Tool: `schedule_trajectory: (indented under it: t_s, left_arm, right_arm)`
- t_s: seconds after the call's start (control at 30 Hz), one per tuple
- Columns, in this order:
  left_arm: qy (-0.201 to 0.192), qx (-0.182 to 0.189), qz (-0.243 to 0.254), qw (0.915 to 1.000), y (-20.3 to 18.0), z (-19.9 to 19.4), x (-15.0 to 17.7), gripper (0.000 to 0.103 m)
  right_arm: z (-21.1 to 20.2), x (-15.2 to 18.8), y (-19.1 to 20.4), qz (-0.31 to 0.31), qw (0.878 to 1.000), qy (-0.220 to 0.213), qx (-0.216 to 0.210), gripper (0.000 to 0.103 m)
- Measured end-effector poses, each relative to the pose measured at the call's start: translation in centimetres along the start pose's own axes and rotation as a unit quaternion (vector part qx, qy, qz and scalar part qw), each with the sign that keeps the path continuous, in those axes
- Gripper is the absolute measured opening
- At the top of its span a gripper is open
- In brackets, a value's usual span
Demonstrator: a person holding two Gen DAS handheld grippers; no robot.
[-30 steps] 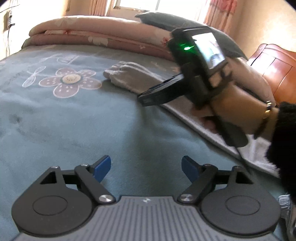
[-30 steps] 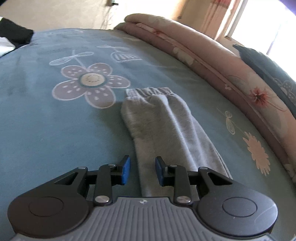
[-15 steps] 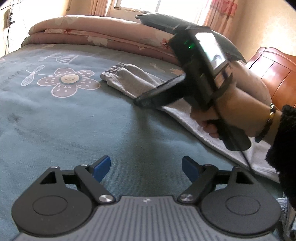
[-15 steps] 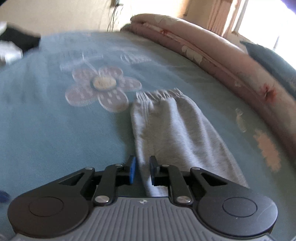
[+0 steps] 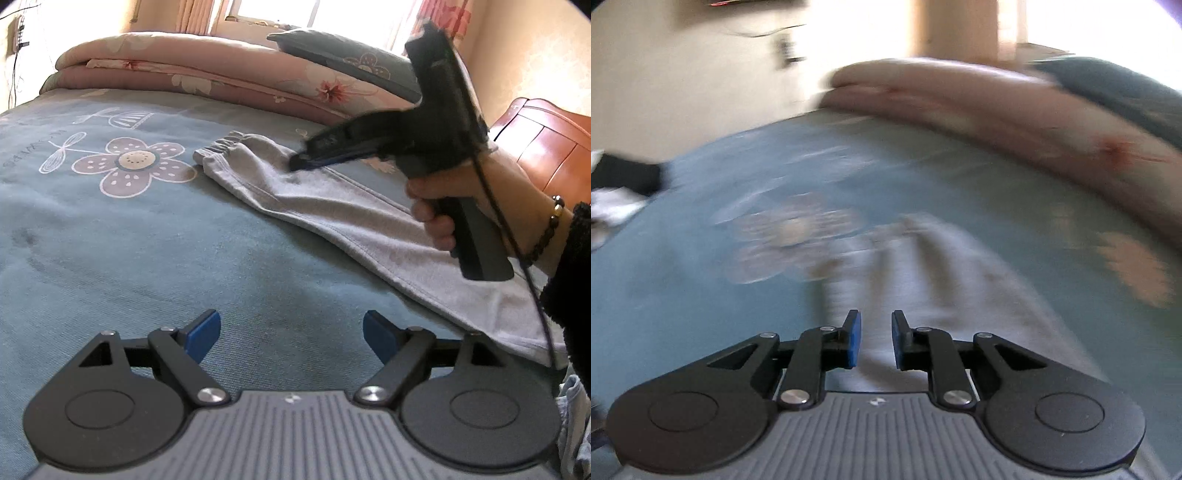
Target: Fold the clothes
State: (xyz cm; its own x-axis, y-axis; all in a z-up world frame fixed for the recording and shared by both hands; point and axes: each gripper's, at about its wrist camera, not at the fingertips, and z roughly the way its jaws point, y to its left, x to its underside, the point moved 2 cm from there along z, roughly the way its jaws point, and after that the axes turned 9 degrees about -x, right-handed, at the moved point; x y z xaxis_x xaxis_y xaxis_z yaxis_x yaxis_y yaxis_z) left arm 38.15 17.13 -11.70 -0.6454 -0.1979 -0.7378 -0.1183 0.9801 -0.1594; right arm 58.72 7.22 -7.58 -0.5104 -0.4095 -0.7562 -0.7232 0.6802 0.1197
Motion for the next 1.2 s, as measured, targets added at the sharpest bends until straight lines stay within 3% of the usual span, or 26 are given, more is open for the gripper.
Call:
schedule_trajectory:
  t_s: [0.07, 0.17, 0.23, 0.37, 0.47, 0.57, 0.67, 0.73, 0.8, 0.83, 0.9, 1.03, 1.13, 1.2]
  left_arm:
    - [0.0, 0.003, 0.001, 1.0, -0.1, 0.0, 0.0, 0.085]
    - [0.001, 0.005, 0.006, 1.0, -0.4, 0.3, 0.0, 0.085]
    - [0.001, 0.003, 0.012, 0.9999, -0.7, 0.3, 0.1, 0.085]
    - [0.0, 0.007, 0.014, 0.9999, -0.9, 0.3, 0.1, 0.085]
    - [-0.001, 0.011, 0.016, 0.9998, -1.0, 0.2, 0.1, 0.085]
    - [-0.003, 0.016, 0.018, 0.9997, -1.2, 0.0, 0.1, 0.085]
    - [-0.002, 0.018, 0.021, 0.9996, -1.4, 0.1, 0.1, 0.085]
    - [-0.003, 0.019, 0.023, 0.9996, -1.4, 0.0, 0.1, 0.085]
    - [-0.003, 0.022, 0.02, 0.9995, -1.4, 0.0, 0.1, 0.085]
    - [-0.003, 0.024, 0.019, 0.9995, -1.4, 0.0, 0.0, 0.085]
    - [-0.003, 0.024, 0.02, 0.9995, -1.5, 0.0, 0.0, 0.085]
    - [-0.006, 0.028, 0.02, 0.9994, -1.5, -0.1, 0.0, 0.085]
    - [-0.004, 0.028, 0.021, 0.9994, -1.5, 0.2, 0.1, 0.086]
    - [-0.002, 0.026, 0.022, 0.9994, -1.6, 0.4, 0.2, 0.086]
  right_arm:
    - [0.3, 0.6, -1.4, 0.008, 0.999, 0.018, 0.048, 0.02]
    - [2.2, 2.5, -2.2, 0.021, 0.997, 0.047, 0.056, 0.02]
    - [3.4, 2.7, -2.0, 0.008, 0.997, 0.032, 0.071, 0.022]
    - [3.3, 1.3, -3.3, 0.06, 0.995, 0.021, 0.081, 0.026]
    - [0.7, 1.4, -2.1, 0.045, 0.997, 0.021, 0.066, 0.028]
    - [-0.9, 2.4, -1.0, 0.035, 0.997, 0.043, 0.055, 0.038]
    - [-0.4, 4.5, -1.2, 0.059, 0.992, 0.092, 0.054, 0.038]
    - [-1.0, 5.7, -0.8, 0.073, 0.992, 0.097, 0.028, 0.04]
    - [-1.6, 6.3, -0.2, 0.077, 0.99, 0.115, -0.014, 0.058]
    - [-2.0, 6.1, 0.1, 0.069, 0.989, 0.129, -0.03, 0.057]
    - [-2.4, 5.3, -0.1, 0.054, 0.99, 0.13, -0.011, 0.056]
    - [-2.6, 3.3, -2.7, 0.101, 0.992, 0.068, 0.035, 0.056]
    - [-0.7, 3.6, -5.8, 0.151, 0.983, 0.072, 0.074, 0.056]
    - [0.0, 4.4, -5.8, 0.149, 0.983, 0.068, 0.08, 0.06]
